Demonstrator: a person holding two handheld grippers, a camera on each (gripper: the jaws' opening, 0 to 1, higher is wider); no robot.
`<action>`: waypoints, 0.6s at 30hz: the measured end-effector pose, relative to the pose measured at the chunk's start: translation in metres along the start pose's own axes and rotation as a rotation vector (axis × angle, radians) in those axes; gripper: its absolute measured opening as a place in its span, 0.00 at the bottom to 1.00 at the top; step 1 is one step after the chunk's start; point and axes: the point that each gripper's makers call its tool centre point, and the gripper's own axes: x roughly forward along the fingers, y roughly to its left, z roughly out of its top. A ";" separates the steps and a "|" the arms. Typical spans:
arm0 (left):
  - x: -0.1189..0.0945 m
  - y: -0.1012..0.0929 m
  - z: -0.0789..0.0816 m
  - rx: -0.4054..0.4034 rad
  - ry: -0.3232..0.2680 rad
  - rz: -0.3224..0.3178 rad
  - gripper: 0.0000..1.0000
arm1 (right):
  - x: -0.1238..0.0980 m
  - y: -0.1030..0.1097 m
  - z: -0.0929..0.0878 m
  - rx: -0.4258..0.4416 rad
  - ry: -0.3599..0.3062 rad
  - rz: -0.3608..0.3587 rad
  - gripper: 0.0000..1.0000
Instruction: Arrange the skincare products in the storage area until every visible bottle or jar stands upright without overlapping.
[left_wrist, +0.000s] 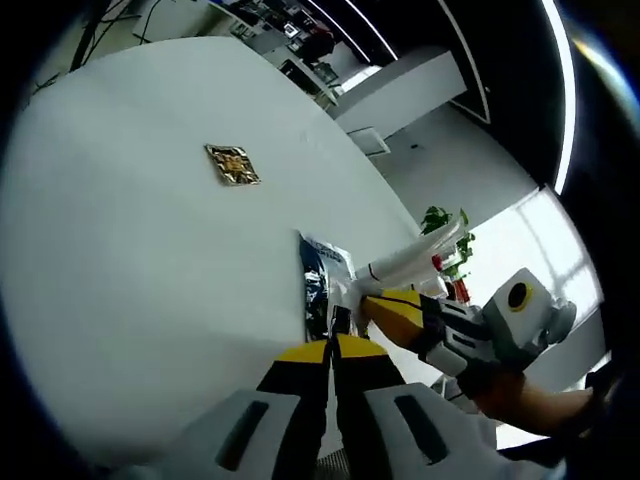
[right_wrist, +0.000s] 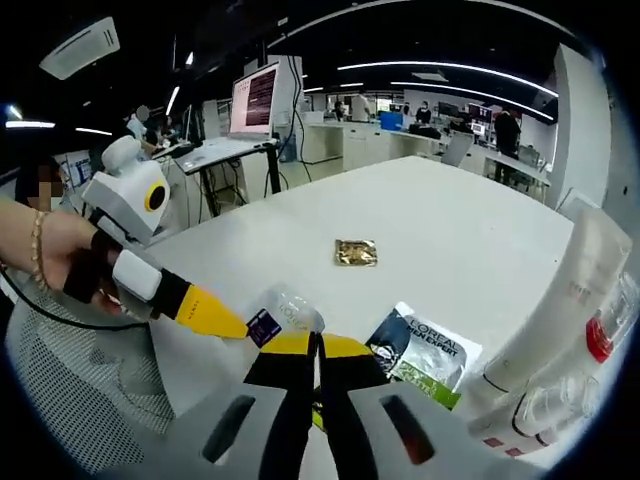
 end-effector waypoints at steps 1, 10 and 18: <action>0.002 0.004 0.000 -0.002 0.002 0.009 0.00 | 0.004 -0.001 -0.002 -0.001 0.005 0.001 0.01; 0.010 0.017 0.005 0.019 0.023 0.053 0.00 | 0.024 -0.005 -0.013 0.002 0.040 0.007 0.01; 0.016 0.035 0.003 0.026 0.046 0.089 0.00 | 0.039 -0.003 -0.025 -0.021 0.079 0.020 0.01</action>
